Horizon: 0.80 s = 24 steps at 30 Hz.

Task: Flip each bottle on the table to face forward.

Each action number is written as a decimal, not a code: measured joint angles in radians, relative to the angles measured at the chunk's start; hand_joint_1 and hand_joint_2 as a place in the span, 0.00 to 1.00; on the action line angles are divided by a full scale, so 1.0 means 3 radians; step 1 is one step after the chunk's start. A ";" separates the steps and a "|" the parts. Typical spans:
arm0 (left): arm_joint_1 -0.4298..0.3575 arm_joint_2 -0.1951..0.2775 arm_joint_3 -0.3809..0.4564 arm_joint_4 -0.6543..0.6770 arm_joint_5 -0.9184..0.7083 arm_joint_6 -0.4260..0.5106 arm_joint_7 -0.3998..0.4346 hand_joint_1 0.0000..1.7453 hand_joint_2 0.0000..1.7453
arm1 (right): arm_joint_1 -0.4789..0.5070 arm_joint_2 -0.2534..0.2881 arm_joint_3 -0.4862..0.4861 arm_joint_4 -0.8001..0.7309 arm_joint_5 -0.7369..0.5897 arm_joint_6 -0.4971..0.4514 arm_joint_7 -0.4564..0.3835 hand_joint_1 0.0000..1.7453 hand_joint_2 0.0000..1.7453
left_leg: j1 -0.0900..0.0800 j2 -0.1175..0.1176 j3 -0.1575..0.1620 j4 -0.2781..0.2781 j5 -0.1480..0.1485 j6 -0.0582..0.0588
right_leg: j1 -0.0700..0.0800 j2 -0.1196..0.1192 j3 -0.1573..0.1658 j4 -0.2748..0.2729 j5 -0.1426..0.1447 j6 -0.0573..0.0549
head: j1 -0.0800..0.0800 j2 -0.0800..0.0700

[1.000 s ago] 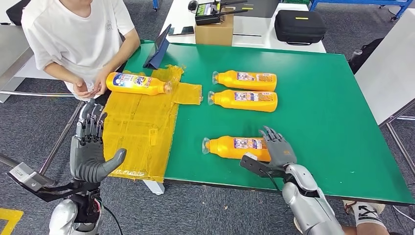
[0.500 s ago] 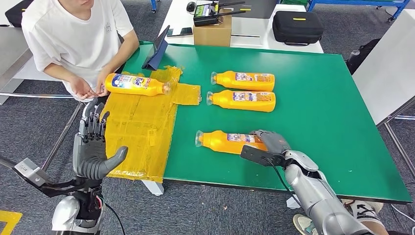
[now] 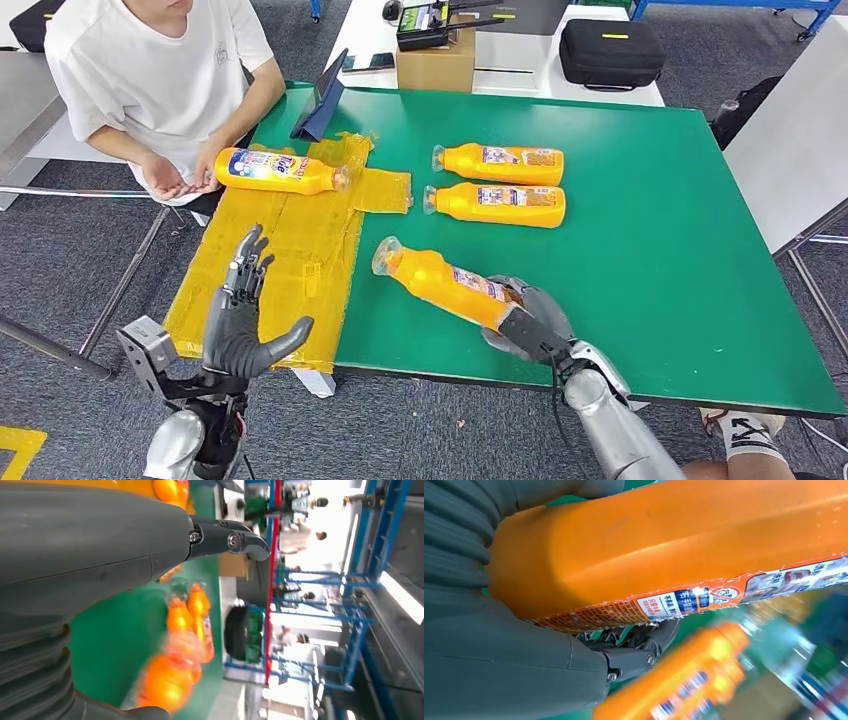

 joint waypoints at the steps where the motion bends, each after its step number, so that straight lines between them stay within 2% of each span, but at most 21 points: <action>1: 0.0023 -0.0030 -0.0033 0.0036 -0.0035 0.0074 -0.0021 0.00 1.00 | 0.0082 0.0030 -0.0040 -0.0140 -0.0055 -0.0059 -0.0061 1.00 1.00 | 0.0000 -0.0001 -0.0002 0.0000 0.0000 0.0000 | 0.0000 -0.0001 -0.0002 0.0000 0.0000 0.0000 | 0.0000 0.0000; 6: 0.0087 -0.0160 -0.0165 0.0204 -0.0082 0.0250 -0.0065 0.00 1.00 | 0.0356 0.0145 -0.0164 -0.0722 -0.0132 -0.0185 -0.0140 1.00 1.00 | -0.0001 -0.0002 -0.0007 0.0000 -0.0001 0.0001 | -0.0001 -0.0001 -0.0007 -0.0001 -0.0001 0.0001 | 0.0000 0.0000; 11: 0.0100 -0.0190 -0.0226 0.0275 -0.0077 0.0278 -0.0078 0.00 1.00 | 0.0479 0.0172 -0.0216 -0.0984 -0.0138 -0.0198 -0.0145 1.00 1.00 | -0.0001 -0.0002 -0.0009 0.0000 -0.0001 0.0001 | -0.0001 -0.0001 -0.0008 -0.0001 -0.0001 0.0001 | 0.0000 0.0000; 15: 0.0124 -0.0214 -0.0305 0.0352 -0.0034 0.0220 -0.0056 0.00 1.00 | 0.0615 0.0251 -0.0253 -0.1230 -0.0219 -0.0391 -0.0402 1.00 1.00 | -0.0001 -0.0003 -0.0009 0.0000 -0.0001 0.0001 | -0.0001 -0.0002 -0.0008 0.0000 -0.0002 0.0001 | 0.0000 0.0000; 21: 0.0139 -0.0203 -0.0732 0.0543 -0.0471 0.0199 -0.0261 0.00 1.00 | 0.0789 0.0418 -0.0131 -0.1646 -0.0190 -0.0516 -0.0621 1.00 1.00 | -0.0001 0.0000 -0.0013 0.0000 -0.0002 0.0000 | -0.0001 -0.0001 -0.0013 0.0000 -0.0002 0.0001 | 0.0000 0.0000; 24: 0.0112 -0.0185 -0.0903 0.0562 -0.0353 -0.0030 -0.0251 0.00 1.00 | 0.0788 0.0474 0.0013 -0.1650 -0.0068 -0.0574 -0.0718 1.00 1.00 | -0.0001 0.0000 -0.0013 -0.0001 -0.0002 0.0000 | -0.0001 -0.0001 -0.0014 -0.0001 -0.0002 0.0000 | 0.0000 0.0000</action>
